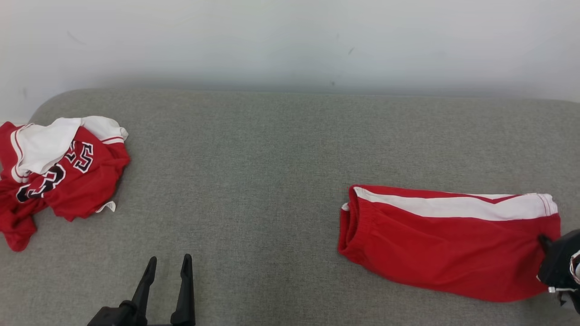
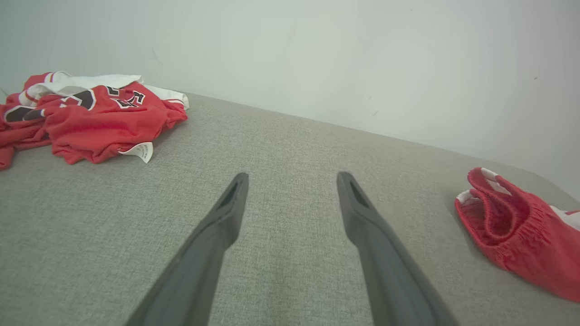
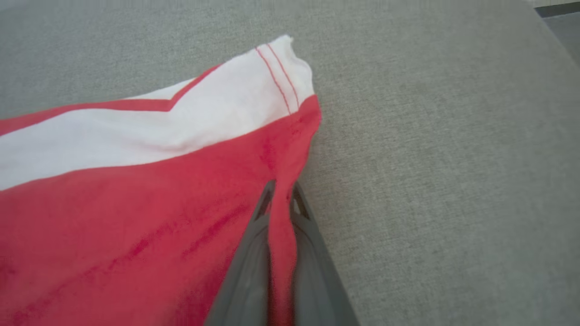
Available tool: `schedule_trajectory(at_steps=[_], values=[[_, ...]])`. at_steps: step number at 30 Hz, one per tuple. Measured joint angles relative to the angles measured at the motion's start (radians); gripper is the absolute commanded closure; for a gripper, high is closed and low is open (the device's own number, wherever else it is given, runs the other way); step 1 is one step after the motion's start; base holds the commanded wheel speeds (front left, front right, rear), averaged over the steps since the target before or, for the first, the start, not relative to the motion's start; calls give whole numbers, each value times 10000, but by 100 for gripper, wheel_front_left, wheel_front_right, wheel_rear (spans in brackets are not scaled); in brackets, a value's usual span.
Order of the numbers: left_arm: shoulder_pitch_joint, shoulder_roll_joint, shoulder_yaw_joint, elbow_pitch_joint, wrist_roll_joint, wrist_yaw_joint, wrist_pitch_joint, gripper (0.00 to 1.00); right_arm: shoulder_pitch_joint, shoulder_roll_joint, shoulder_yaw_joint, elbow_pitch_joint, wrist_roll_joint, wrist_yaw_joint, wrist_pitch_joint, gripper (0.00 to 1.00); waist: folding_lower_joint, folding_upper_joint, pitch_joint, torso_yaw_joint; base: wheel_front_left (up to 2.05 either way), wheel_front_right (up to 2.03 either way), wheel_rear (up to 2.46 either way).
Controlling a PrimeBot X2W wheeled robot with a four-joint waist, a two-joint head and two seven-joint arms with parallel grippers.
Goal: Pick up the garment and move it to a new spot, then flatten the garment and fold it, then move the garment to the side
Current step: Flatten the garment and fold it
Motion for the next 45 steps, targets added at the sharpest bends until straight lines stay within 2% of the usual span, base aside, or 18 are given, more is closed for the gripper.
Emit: schedule_trajectory(at_steps=[9, 19, 25, 33, 45], values=[[163, -2, 148, -6, -69, 0, 0, 0, -181, -121, -27, -1315, 619, 0, 25, 100, 0, 0, -97, -368, 0, 0, 0], [151, -2, 12, 44, -161, 0, 0, 0, 370, 752, -117, -4358, 2309, -2, 527, 100, 0, 0, -230, -467, 0, 0, 0], [156, 0, 67, 77, -178, 0, 0, 0, 676, 1237, 182, -5396, 2382, -2, 685, 100, 0, 0, -279, -362, 0, 0, 0], [141, 0, -140, 173, -184, 0, 0, 0, 590, 2380, 717, -5520, 2025, -2, 773, 100, 0, 0, -335, -174, 0, 0, 0], [-35, 0, -399, 284, -359, 0, 0, 0, 406, 3701, 1246, -3820, 1060, -2, 107, 100, 0, 0, -229, 179, 0, 0, 0]])
